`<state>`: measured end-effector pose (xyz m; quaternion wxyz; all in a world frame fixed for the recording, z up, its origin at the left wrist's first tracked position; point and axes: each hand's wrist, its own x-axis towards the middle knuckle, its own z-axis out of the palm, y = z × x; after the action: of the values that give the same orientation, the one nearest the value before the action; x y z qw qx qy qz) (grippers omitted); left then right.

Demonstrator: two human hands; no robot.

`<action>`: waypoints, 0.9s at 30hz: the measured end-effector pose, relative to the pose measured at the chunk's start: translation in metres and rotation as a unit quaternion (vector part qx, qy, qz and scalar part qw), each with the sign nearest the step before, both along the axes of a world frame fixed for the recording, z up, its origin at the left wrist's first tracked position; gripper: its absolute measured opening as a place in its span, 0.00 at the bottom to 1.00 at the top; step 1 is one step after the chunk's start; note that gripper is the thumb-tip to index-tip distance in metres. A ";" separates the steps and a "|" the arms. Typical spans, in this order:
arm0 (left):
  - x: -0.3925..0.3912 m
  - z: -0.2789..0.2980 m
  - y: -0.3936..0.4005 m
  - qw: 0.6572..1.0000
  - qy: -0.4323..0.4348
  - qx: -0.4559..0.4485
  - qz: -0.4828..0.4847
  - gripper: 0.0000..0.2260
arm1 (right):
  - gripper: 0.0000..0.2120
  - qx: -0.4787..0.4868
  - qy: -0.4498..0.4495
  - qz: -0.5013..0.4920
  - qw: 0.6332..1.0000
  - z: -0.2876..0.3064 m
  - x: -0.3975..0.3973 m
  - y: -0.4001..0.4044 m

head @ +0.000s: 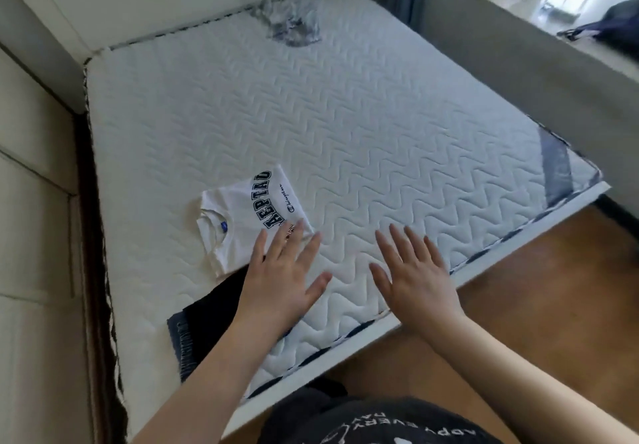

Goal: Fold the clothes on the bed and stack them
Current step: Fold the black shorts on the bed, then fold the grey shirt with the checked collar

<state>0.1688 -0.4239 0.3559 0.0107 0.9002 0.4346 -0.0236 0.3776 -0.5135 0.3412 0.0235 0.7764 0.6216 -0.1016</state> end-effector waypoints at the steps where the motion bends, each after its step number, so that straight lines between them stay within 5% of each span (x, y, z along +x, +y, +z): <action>1: 0.014 0.007 -0.009 1.000 -0.012 0.003 -0.010 0.30 | 0.33 0.008 -0.009 -0.013 1.000 0.003 0.012 -0.013; 6: 0.092 0.023 -0.075 0.998 0.003 0.003 -0.056 0.33 | 0.40 -0.002 -0.014 -0.069 0.998 0.012 0.073 -0.105; 16: 0.234 0.043 -0.176 0.982 0.036 -0.008 -0.187 0.33 | 0.36 0.057 -0.017 -0.273 0.960 0.042 0.188 -0.254; 27: 0.372 0.033 -0.168 0.958 0.004 0.008 -0.285 0.33 | 0.35 0.048 0.002 -0.386 0.921 0.023 0.261 -0.275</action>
<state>0.5413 -0.5914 0.3889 -0.0053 0.9868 0.1599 -0.0257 0.6388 -0.7890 0.3638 -0.0565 0.9561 0.2777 -0.0743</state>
